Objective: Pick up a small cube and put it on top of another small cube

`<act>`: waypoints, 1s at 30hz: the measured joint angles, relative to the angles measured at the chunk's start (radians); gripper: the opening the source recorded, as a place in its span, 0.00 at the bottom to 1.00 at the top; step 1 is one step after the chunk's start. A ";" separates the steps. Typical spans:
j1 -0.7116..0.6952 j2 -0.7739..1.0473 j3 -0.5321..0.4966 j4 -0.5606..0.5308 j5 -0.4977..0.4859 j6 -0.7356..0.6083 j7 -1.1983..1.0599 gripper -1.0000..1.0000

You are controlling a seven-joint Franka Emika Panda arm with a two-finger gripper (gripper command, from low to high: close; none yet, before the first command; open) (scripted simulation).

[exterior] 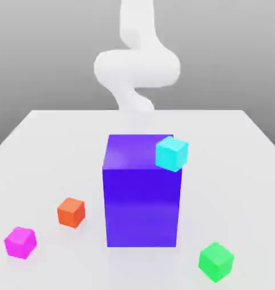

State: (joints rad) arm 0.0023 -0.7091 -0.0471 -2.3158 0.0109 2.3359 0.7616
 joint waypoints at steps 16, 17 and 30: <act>-0.029 0.584 -0.285 -0.101 0.150 0.230 -0.304 0.50; -0.042 0.621 -0.296 -0.107 0.163 0.244 -0.326 0.50; -0.248 1.091 -0.259 -0.140 0.332 0.470 -0.570 0.50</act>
State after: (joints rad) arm -0.2460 0.3817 -0.3059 -2.4554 0.3425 2.8064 0.1919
